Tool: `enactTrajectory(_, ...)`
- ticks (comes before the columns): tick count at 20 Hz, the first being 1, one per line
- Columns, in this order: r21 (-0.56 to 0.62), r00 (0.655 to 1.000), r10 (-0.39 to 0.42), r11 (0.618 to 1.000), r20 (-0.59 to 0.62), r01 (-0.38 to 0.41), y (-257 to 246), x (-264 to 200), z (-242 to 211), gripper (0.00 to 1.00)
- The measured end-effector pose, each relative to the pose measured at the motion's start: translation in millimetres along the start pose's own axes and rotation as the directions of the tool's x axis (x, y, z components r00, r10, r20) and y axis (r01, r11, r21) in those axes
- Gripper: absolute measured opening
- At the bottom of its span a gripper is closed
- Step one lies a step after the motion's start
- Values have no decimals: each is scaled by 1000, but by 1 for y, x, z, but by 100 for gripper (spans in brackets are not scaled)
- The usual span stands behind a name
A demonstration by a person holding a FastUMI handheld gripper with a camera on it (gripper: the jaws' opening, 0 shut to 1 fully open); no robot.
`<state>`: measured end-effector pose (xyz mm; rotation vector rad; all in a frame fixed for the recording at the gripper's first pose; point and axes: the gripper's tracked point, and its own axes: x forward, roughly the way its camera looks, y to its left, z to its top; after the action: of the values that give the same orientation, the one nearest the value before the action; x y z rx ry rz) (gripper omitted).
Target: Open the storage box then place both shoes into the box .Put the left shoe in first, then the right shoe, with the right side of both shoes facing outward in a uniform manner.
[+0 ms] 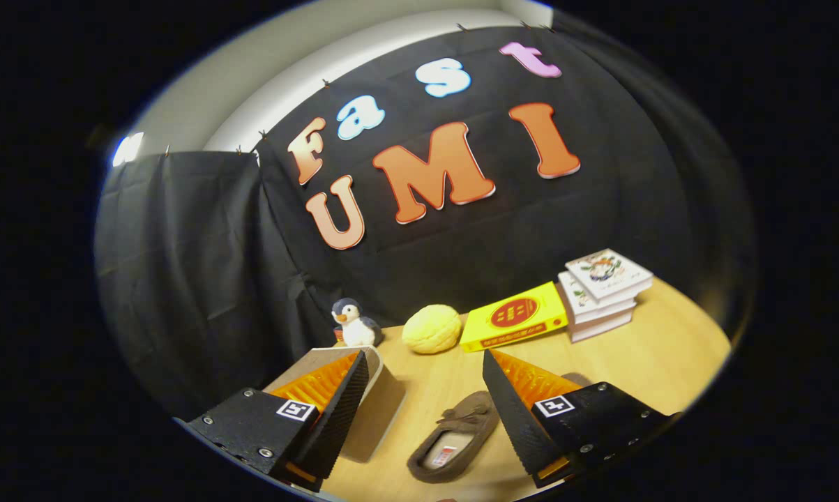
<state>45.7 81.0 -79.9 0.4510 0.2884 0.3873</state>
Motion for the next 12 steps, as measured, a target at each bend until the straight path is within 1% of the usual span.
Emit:
enactTrajectory(1, 54, 999, 32, 998, -27, -31, 2, 8, -8, 98)
enactTrajectory(3, 136, 992, 79, 989, -95, -66, 3, 24, -28, 98)
enactTrajectory(5, 169, 978, 131, 980, -163, -103, 8, 36, -47, 98)
enactTrajectory(7, 169, 959, 169, 977, -227, -132, 12, 52, -65, 98)
enactTrajectory(9, 210, 925, 241, 960, -293, -184, 25, 60, -82, 98)
enactTrajectory(10, 244, 899, 287, 946, -331, -212, 33, 62, -91, 98)
enactTrajectory(12, 316, 829, 384, 910, -407, -267, 49, 68, -114, 98)
